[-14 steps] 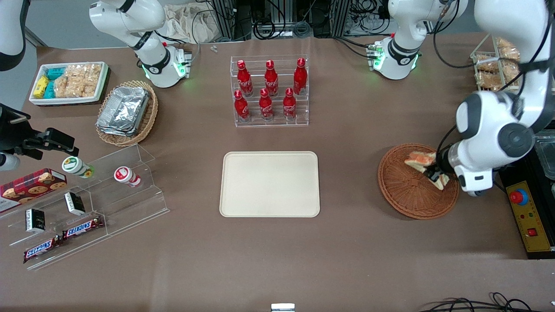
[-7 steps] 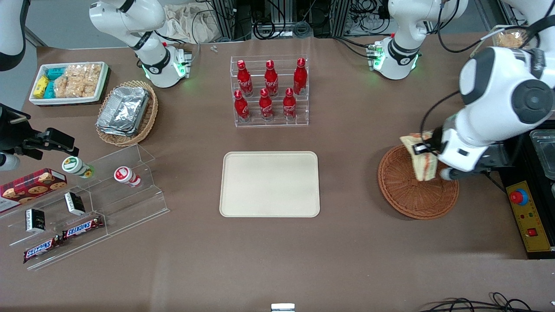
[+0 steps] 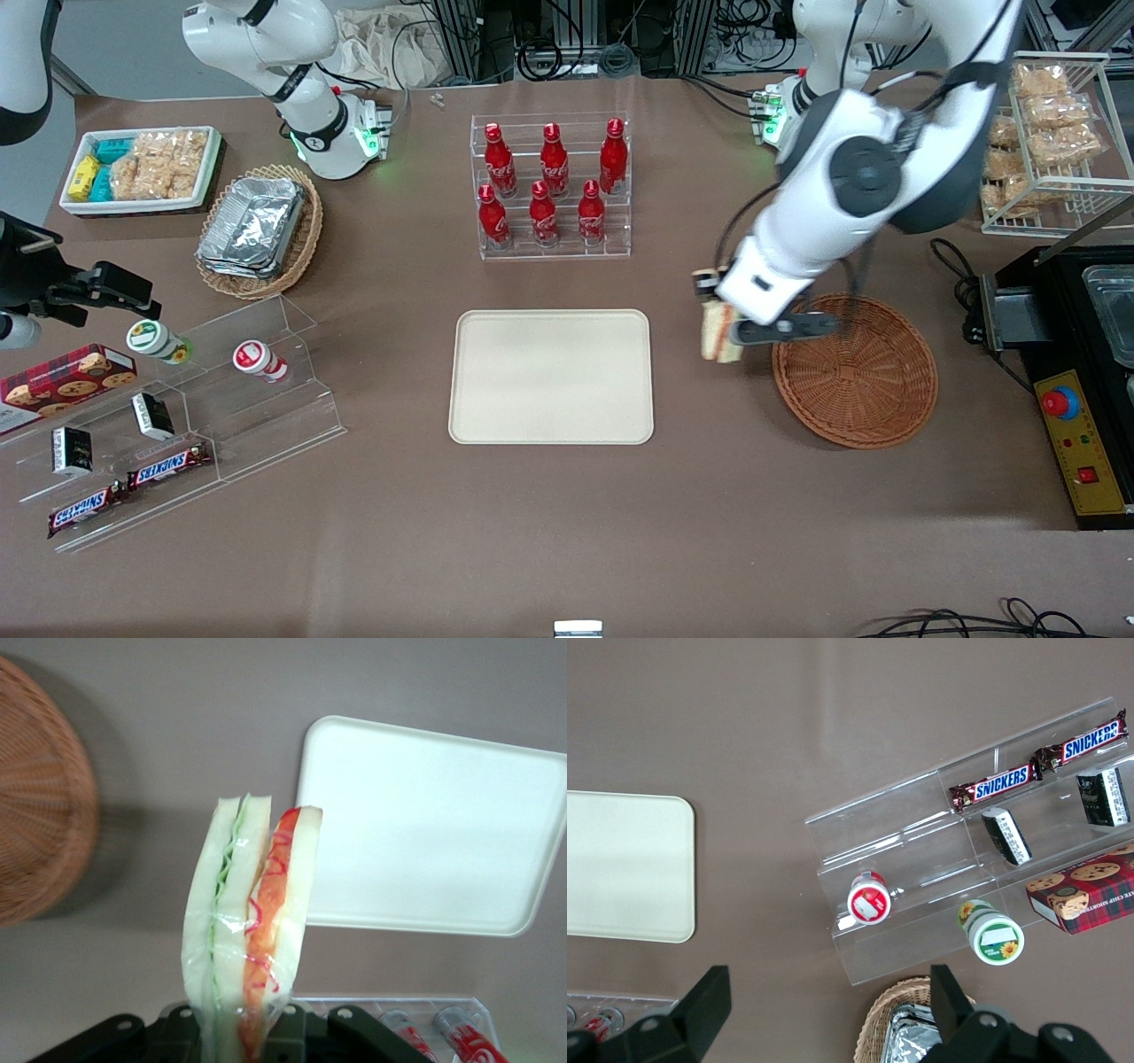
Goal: Place sandwich from basket to tray
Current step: 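Lift the sandwich and carry it with the left gripper over the tray, then lower the sandwich onto the cream tray with the left gripper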
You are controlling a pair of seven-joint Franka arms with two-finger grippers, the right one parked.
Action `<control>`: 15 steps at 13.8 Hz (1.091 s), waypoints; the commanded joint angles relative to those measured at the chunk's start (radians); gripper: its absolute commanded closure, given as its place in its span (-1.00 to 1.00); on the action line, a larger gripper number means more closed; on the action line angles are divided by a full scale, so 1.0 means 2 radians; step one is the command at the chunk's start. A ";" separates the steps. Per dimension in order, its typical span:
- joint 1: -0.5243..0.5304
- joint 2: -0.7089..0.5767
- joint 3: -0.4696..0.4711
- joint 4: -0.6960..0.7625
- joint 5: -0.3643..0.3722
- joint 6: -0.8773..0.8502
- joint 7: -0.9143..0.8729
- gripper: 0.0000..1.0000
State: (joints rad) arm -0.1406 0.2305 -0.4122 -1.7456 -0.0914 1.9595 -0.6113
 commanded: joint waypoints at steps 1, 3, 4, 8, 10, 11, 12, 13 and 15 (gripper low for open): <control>-0.029 0.047 -0.018 0.012 0.025 0.029 -0.023 1.00; -0.055 0.099 -0.018 0.012 0.092 0.073 -0.078 1.00; -0.064 0.127 -0.018 0.013 0.122 0.099 -0.090 1.00; -0.075 0.191 -0.016 0.015 0.148 0.169 -0.105 1.00; -0.075 0.215 -0.016 0.015 0.174 0.195 -0.113 1.00; -0.075 0.223 -0.014 0.015 0.187 0.207 -0.125 1.00; -0.075 0.228 -0.014 0.015 0.207 0.210 -0.142 0.94; -0.075 0.231 -0.015 0.015 0.227 0.210 -0.163 0.48; -0.083 0.236 -0.015 0.015 0.269 0.211 -0.198 -1.00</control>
State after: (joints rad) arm -0.2792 0.6843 -0.4472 -1.7411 0.3700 2.3749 -0.9258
